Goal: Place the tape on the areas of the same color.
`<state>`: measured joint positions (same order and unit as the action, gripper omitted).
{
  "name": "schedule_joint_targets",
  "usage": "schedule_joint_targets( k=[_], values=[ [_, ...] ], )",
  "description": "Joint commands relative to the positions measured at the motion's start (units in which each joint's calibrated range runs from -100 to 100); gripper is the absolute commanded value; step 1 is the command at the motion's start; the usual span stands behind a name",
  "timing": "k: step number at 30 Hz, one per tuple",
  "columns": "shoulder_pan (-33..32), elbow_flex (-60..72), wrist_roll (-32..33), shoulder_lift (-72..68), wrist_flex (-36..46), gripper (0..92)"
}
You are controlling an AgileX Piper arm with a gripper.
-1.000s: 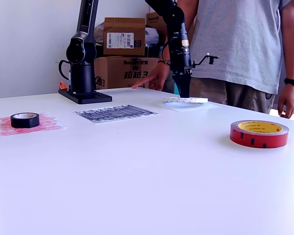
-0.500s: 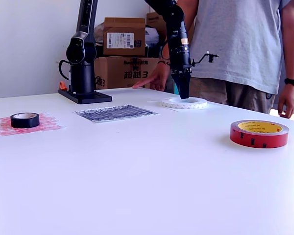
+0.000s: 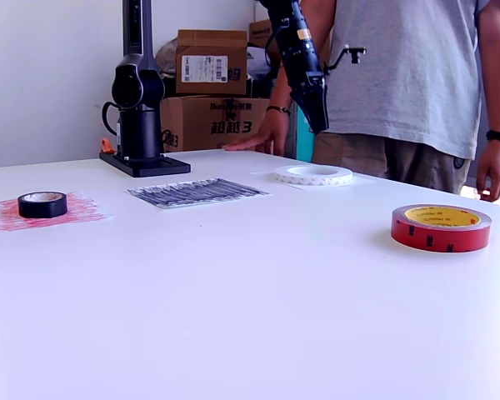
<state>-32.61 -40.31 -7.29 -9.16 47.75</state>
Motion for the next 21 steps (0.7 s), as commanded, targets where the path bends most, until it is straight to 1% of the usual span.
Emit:
schedule_joint_targets(
  k=[1,7,13,21],
  values=[
    [7.89,0.37,-0.56,9.44,-1.04,59.2],
    [19.1,0.83,-1.21,14.58,-1.12,59.2],
    [27.22,1.1,-8.42,18.23,-1.12,59.2],
    [37.09,0.1,-13.66,20.1,-1.21,59.2]
  ],
)
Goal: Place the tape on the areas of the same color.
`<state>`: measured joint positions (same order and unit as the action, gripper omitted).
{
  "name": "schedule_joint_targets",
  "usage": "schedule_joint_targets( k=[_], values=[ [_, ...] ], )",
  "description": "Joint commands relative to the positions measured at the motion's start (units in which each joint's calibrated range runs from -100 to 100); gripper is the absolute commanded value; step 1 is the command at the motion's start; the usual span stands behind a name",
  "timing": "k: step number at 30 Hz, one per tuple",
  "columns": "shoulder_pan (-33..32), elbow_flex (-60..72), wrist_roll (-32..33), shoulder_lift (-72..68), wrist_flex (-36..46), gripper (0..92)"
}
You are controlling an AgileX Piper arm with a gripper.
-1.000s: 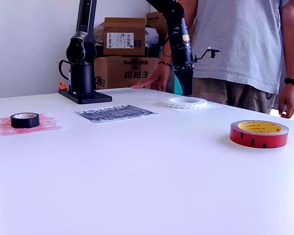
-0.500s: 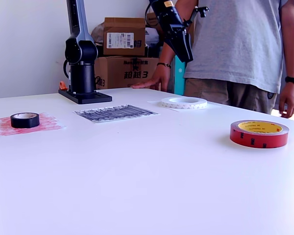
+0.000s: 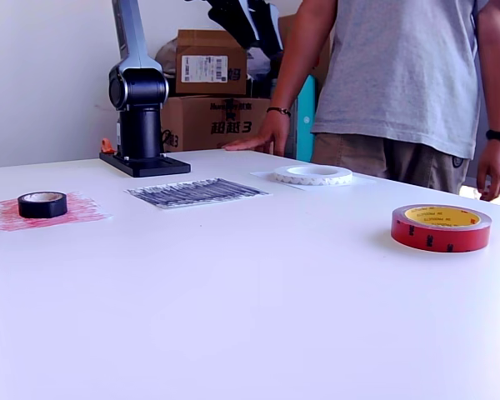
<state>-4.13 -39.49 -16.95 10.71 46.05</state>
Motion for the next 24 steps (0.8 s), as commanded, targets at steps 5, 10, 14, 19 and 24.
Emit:
schedule_joint_targets(
  k=[5,10,14,19,24],
  values=[
    [13.83,-0.63,-5.8,-0.13,0.16,59.2],
    [16.04,-0.63,-5.8,0.24,0.16,59.5],
    [16.75,-0.36,-5.8,0.33,0.16,59.3],
    [18.4,0.1,-5.8,-0.04,0.07,59.2],
    [20.46,-0.27,-5.8,-0.42,0.07,59.2]
  ],
)
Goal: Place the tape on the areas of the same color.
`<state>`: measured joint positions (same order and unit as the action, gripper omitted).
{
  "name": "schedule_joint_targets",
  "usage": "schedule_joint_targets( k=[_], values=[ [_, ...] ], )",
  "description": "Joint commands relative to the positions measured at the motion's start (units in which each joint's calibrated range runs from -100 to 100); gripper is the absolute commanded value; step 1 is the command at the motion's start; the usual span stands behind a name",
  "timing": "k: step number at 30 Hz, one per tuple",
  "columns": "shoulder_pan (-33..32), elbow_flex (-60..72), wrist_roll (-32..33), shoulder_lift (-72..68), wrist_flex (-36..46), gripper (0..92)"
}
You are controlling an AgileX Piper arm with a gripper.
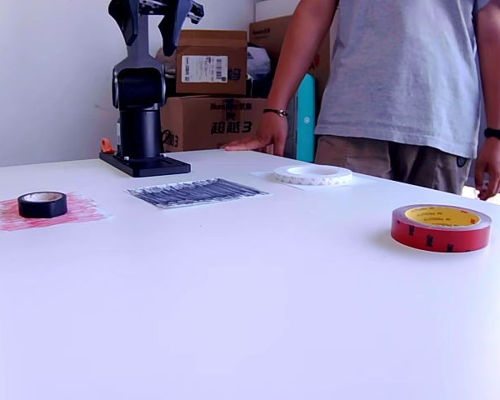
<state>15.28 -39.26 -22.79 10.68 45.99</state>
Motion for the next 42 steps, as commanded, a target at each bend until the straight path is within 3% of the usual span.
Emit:
schedule_joint_targets(
  k=[1,16,31,38,42],
  values=[
    [1.6,-0.68,0.04,-0.39,0.12,59.2],
    [9.49,-6.68,0.04,-2.63,0.72,59.2],
    [12.41,5.77,0.12,-22.46,0.8,59.2],
    [14.62,13.04,0.04,-28.45,9.8,59.2],
    [14.62,14.4,0.04,-30.88,10.9,59.2]
  ],
)
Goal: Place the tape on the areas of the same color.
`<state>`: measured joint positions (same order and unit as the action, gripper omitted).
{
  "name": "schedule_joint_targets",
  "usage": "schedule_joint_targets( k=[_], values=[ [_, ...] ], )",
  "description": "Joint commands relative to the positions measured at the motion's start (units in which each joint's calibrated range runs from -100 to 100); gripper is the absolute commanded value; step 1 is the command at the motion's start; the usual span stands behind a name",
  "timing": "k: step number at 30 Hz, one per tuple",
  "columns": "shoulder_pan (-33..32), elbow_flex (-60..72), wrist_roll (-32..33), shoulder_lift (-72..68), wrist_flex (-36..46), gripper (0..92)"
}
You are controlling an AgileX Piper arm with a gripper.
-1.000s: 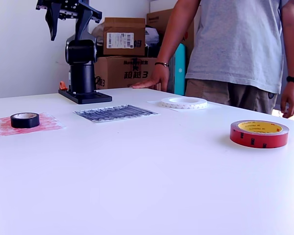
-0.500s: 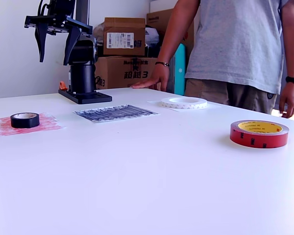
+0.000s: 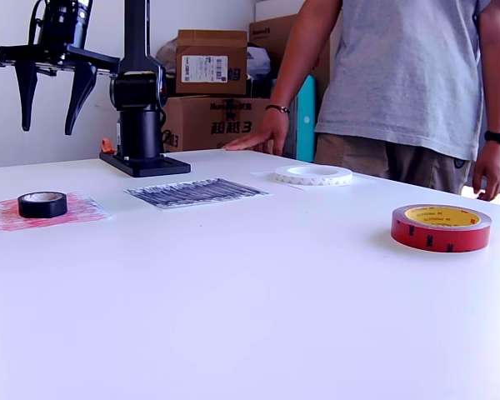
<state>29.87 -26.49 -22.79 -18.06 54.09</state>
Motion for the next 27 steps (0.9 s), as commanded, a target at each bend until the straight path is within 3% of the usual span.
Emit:
schedule_joint_targets(
  k=[1,27],
  values=[
    [-0.05,1.64,0.04,-2.52,2.8,59.2],
    [0.03,1.28,-0.62,-11.78,5.6,59.2]
  ],
)
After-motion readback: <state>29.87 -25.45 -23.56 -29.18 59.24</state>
